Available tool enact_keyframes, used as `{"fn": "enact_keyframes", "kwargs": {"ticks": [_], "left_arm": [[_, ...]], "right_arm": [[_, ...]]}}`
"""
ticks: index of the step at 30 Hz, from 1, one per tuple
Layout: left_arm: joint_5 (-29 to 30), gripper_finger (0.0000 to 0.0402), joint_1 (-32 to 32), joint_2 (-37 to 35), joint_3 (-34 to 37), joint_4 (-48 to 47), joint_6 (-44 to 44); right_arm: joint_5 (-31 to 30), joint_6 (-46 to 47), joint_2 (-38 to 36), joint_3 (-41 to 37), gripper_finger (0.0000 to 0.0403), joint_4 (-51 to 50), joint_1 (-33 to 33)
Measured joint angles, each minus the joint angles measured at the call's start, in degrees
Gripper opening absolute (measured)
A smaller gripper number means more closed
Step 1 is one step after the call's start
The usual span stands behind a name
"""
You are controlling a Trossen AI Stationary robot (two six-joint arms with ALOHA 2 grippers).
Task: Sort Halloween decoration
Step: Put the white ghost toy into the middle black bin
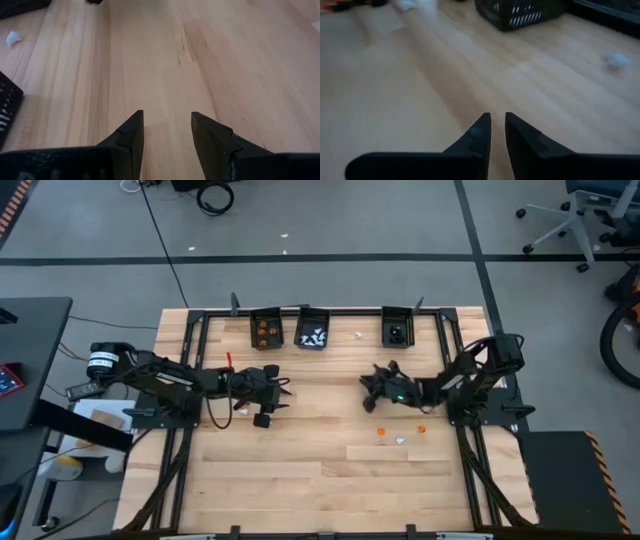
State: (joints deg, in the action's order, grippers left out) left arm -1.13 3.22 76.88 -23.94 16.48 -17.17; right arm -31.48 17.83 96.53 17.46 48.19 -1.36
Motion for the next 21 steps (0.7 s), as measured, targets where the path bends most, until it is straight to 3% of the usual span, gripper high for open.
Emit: {"fn": "enact_keyframes", "kwargs": {"ticks": [7, 14, 21], "left_arm": [[0.0, 0.0144, 0.0, 0.0, 0.0, 0.0, 0.0], [0.0, 0.0144, 0.0, 0.0, 0.0, -0.9, 0.0], [0.0, 0.0144, 0.0, 0.0, 0.0, -0.9, -0.2]], "right_arm": [[5.4, -4.1, 0.0, 18.7, 0.0070, -25.6, -7.8], [13.0, -5.6, 0.0, 34.9, 0.0121, -51.3, -18.1], [22.3, -4.0, 0.0, 43.4, 0.0160, -65.1, -27.7]]}}
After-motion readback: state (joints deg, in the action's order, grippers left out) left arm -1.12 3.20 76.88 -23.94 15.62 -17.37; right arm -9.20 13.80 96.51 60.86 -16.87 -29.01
